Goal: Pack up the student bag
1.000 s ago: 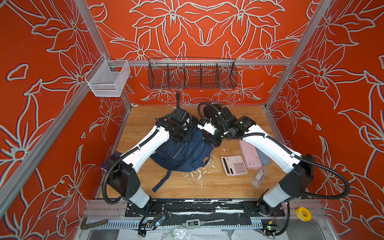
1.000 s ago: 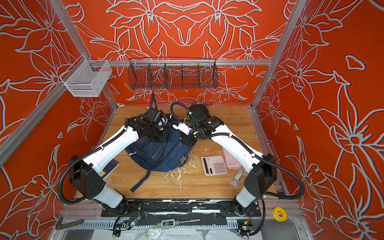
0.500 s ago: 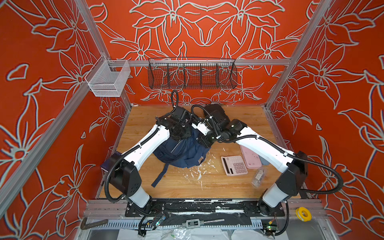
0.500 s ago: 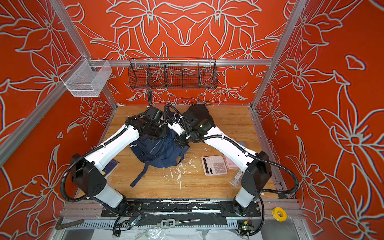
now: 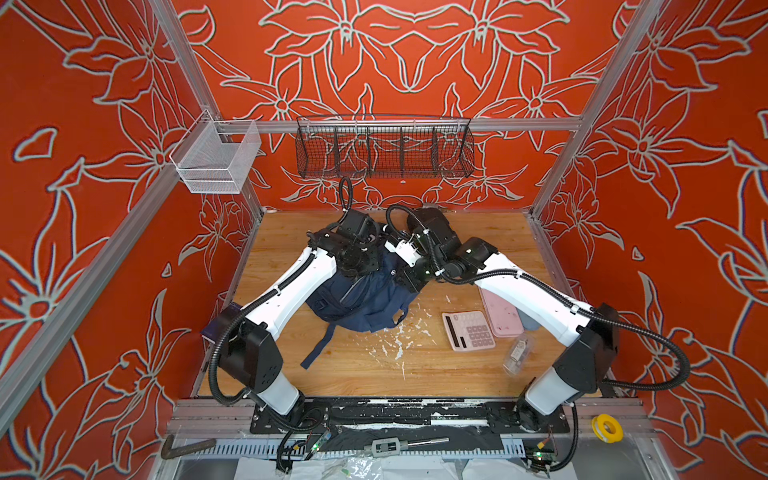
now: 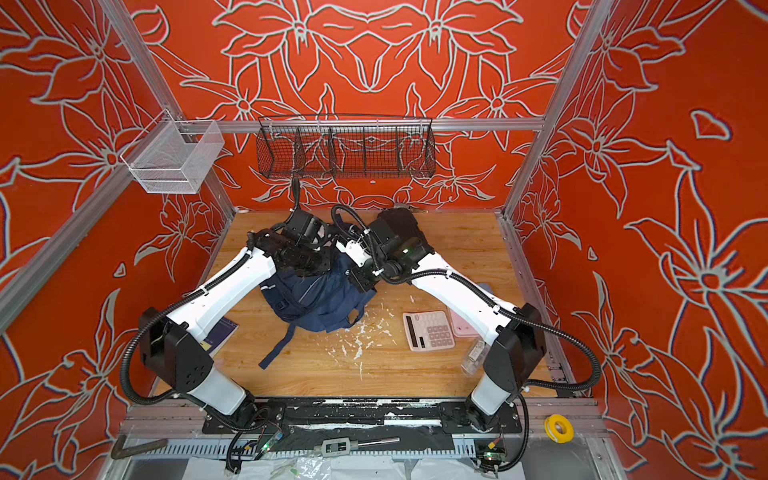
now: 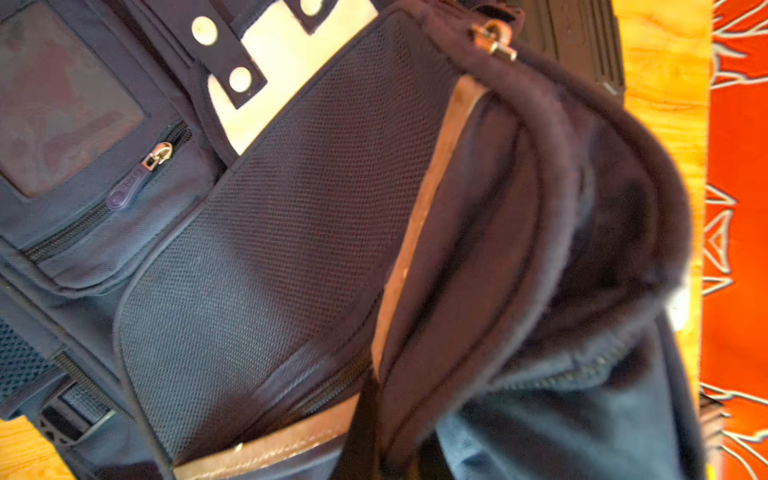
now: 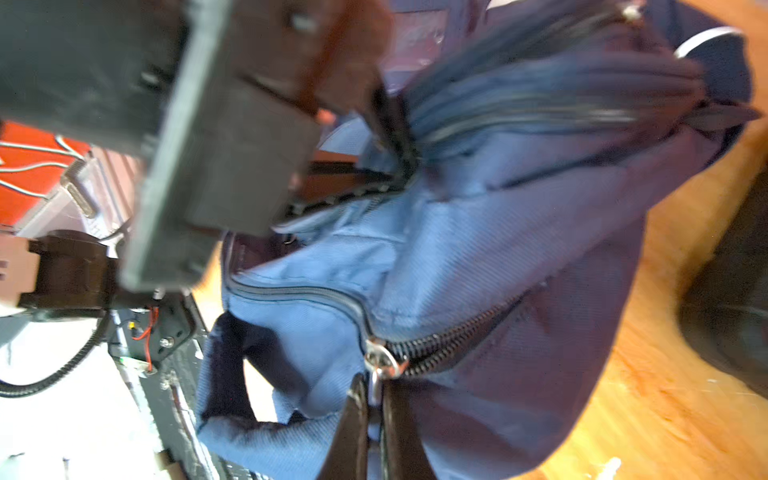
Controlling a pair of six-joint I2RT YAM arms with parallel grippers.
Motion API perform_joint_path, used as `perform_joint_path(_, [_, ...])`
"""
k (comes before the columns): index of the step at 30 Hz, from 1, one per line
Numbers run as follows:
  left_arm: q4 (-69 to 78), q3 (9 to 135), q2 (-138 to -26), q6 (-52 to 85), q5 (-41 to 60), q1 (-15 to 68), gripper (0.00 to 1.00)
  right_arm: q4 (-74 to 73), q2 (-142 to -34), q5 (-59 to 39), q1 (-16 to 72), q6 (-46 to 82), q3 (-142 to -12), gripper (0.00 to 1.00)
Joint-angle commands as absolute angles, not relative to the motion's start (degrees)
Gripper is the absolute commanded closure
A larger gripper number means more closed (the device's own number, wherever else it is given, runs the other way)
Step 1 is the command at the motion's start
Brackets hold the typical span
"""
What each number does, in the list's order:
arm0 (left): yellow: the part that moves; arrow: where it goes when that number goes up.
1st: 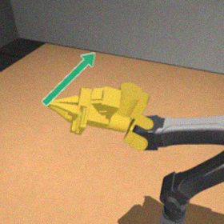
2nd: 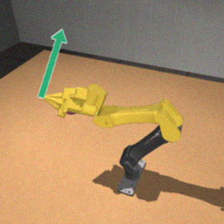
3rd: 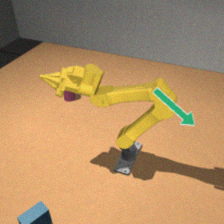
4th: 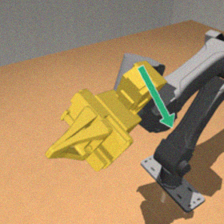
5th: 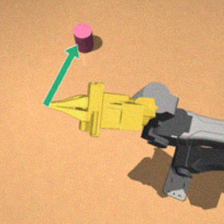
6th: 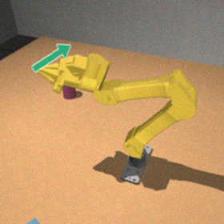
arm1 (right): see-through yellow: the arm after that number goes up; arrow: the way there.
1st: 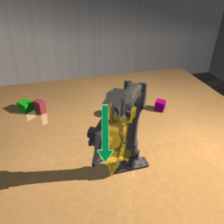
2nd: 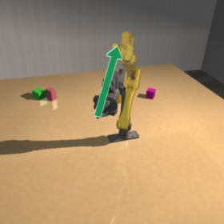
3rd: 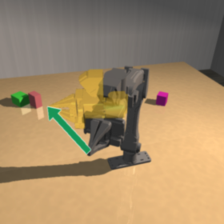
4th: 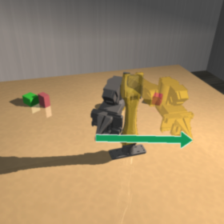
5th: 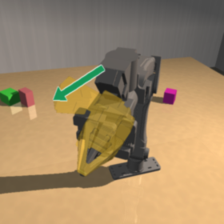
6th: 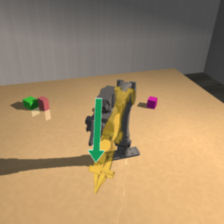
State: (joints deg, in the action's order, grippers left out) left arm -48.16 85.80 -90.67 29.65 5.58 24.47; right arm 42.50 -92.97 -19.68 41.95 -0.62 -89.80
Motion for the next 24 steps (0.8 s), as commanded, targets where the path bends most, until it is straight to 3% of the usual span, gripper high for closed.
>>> perform_joint_path(1, [-46.39, 81.86, -85.9, 35.72, 10.46, 23.69, 1.0, 45.08, -89.87, -19.33, 41.51, -11.67, -91.26, 1.0])
perform_joint_path(2, [-45.3, 80.12, -84.97, 36.7, 11.67, 23.64, 1.0, 46.1, -90.06, -19.59, 41.41, -14.48, -91.92, 1.0])
perform_joint_path(4, [-44.73, 79.77, -83.8, 37.15, 11.89, 23.64, 0.72, 47.38, -89.81, -20.65, 41.36, -19.63, -92.18, 1.0])
perform_joint_path(5, [-45.88, 81.06, -83.75, 37.63, 10.24, 23.56, 0.65, 47.37, -89.65, -20.65, 41.39, -21.37, -91.73, 1.0])
perform_joint_path(11, [-55.41, 95.95, -89.05, 34.21, 5.65, 22.74, 0.38, 44.39, -87.03, -20.05, 41.31, -26.07, -88.13, 1.0])
perform_joint_path(14, [-59.93, 104.11, -93.88, 29.81, 6.48, 22.59, 0.2, 43.07, -85.87, -20.31, 41.33, -26.93, -86.6, 1.0])
perform_joint_path(24, [-74.69, 128.19, -114.29, 17.15, 14.31, 25.86, 0.14, 40.24, -83.26, -18.14, 42.56, -27.62, -82.52, 1.0])
